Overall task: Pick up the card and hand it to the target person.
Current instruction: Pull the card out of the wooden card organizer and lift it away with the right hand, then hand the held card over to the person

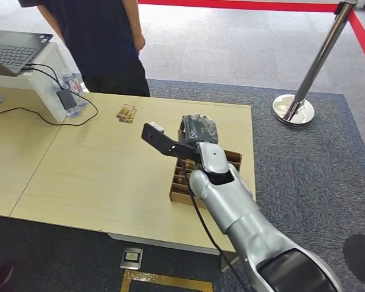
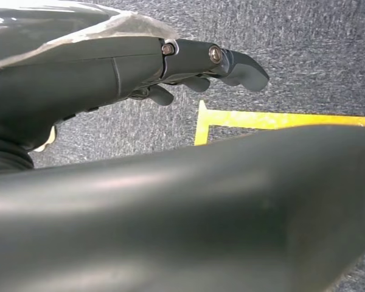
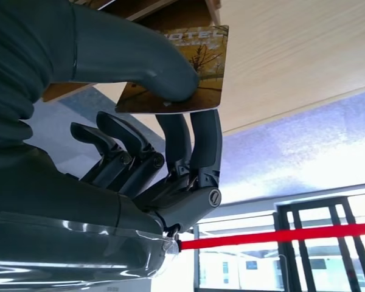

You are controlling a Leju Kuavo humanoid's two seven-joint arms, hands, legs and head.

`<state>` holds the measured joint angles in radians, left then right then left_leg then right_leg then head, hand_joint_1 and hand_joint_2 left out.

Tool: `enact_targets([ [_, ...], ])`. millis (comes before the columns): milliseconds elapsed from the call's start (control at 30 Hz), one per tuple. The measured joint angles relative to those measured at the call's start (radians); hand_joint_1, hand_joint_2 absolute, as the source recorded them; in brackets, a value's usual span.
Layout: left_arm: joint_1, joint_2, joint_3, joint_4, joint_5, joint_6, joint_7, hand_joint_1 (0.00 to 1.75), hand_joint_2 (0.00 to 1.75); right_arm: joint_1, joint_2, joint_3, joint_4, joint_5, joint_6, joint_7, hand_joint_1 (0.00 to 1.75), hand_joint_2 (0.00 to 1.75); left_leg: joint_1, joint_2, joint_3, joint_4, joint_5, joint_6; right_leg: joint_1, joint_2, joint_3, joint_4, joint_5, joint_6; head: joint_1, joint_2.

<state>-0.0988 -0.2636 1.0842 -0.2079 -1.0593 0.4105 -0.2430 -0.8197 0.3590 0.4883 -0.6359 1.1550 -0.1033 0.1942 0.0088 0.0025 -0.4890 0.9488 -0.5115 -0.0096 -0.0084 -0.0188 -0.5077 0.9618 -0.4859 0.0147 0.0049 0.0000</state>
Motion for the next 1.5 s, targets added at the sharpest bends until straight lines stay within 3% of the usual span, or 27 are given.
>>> enact_targets([
  [267,0.0,0.0,0.0,0.0,0.002,0.001,-0.001,0.0,0.0,0.038,0.002,0.006,-0.16,-0.12,0.075,-0.102,1.75,1.75,0.0,0.0,0.0,0.0,0.0,0.0,0.0,0.0,0.0,0.0,0.0,0.0,0.0,0.0],
  [600,-0.001,0.0,0.0,0.0,-0.009,-0.005,-0.003,0.0,0.0,0.037,0.004,0.074,-0.159,-0.346,0.093,-0.233,1.75,1.75,0.0,0.0,0.0,0.0,0.0,0.0,0.0,0.0,0.0,0.0,0.0,0.0,0.0,0.0],
  [1267,-0.001,0.0,0.0,0.0,-0.008,-0.004,-0.038,0.0,0.0,0.016,0.004,0.264,-0.024,-0.479,-0.096,-0.198,1.69,1.75,0.0,0.0,0.0,0.0,0.0,0.0,0.0,0.0,0.0,0.0,0.0,0.0,0.0,0.0],
  [1433,-0.001,0.0,0.0,0.0,-0.004,-0.003,-0.042,0.0,0.0,0.013,0.004,0.274,-0.01,-0.49,-0.114,-0.203,1.54,1.75,0.0,0.0,0.0,0.0,0.0,0.0,0.0,0.0,0.0,0.0,0.0,0.0,0.0,0.0],
  [1467,-0.001,0.0,0.0,0.0,-0.003,-0.003,-0.042,0.0,0.0,0.013,0.004,0.274,-0.007,-0.491,-0.115,-0.203,1.4,1.75,0.0,0.0,0.0,0.0,0.0,0.0,0.0,0.0,0.0,0.0,0.0,0.0,0.0,0.0],
  [1500,-0.001,0.0,0.0,0.0,-0.003,-0.003,-0.042,0.0,0.0,0.012,0.004,0.274,-0.004,-0.491,-0.116,-0.203,1.06,1.75,0.0,0.0,0.0,0.0,0.0,0.0,0.0,0.0,0.0,0.0,0.0,0.0,0.0,0.0],
])
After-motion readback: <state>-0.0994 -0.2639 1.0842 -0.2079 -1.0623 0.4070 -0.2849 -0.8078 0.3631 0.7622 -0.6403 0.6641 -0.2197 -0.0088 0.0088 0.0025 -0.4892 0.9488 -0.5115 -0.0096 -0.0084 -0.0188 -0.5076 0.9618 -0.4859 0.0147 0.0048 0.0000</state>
